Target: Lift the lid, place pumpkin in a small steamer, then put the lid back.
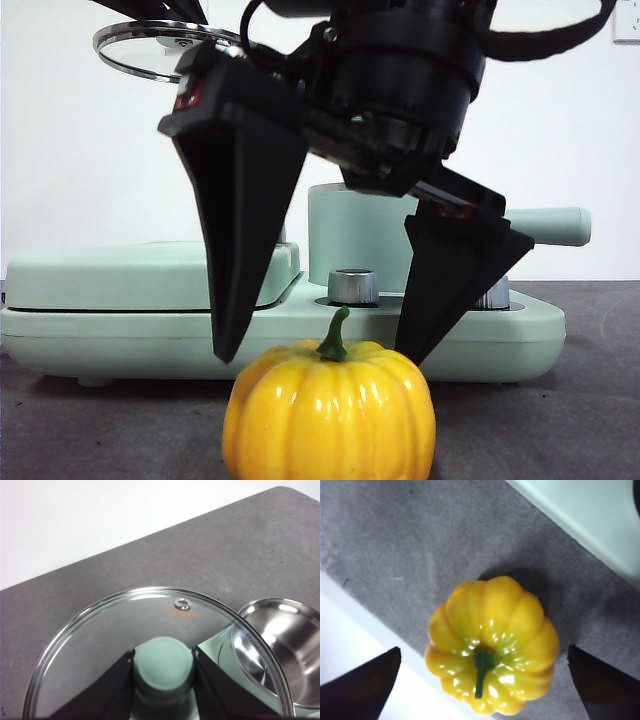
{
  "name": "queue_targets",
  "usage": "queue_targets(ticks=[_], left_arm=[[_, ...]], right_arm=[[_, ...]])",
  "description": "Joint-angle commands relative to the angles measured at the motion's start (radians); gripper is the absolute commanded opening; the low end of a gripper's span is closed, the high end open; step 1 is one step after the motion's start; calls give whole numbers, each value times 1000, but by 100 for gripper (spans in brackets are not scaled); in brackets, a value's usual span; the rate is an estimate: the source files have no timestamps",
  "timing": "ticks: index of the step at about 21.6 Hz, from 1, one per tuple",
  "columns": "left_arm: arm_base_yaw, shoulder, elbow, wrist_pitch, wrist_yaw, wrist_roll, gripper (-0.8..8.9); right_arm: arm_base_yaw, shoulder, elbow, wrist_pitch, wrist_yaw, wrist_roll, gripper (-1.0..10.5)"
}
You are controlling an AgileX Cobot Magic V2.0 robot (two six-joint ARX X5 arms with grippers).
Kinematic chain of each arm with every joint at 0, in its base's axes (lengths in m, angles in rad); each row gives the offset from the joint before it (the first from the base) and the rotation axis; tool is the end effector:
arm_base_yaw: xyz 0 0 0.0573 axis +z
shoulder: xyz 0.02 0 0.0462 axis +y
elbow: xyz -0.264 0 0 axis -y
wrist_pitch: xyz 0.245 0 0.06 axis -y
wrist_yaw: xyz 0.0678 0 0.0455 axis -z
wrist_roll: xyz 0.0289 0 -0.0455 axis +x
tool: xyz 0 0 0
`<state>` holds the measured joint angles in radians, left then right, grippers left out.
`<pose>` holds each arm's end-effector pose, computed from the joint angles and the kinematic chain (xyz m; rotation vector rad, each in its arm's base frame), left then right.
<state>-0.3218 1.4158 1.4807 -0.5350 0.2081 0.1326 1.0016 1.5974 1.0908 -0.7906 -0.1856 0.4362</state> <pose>0.2879 -0.1023 0.3966 0.1541 0.4397 -0.5509 0.1552 0.2525 0.2084 -0.2031 1.4225 0.7031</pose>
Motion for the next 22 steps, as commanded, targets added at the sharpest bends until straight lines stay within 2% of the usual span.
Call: queue_targets(ticks=[1, 11, 12, 15, 16, 18, 22], left_arm=[[-4, -5, 35, 23, 3, 9, 81], [-3, -5, 35, 8, 3, 9, 81], [-3, -5, 35, 7, 3, 9, 81], [-3, -5, 35, 4, 3, 9, 81], [-3, -5, 35, 4, 3, 9, 81], [-3, -5, 35, 4, 3, 10, 81], [7, -5, 35, 4, 3, 12, 81]], right_arm=[[19, 35, 18, 10, 3, 11, 555], [44, 118, 18, 11, 31, 13, 541], [44, 127, 18, 12, 33, 13, 518], [44, 129, 18, 18, 40, 12, 355], [43, 129, 21, 14, 37, 13, 346], [34, 128, 37, -19, 28, 0, 347], [-1, 128, 163, -207, 29, -45, 347]])
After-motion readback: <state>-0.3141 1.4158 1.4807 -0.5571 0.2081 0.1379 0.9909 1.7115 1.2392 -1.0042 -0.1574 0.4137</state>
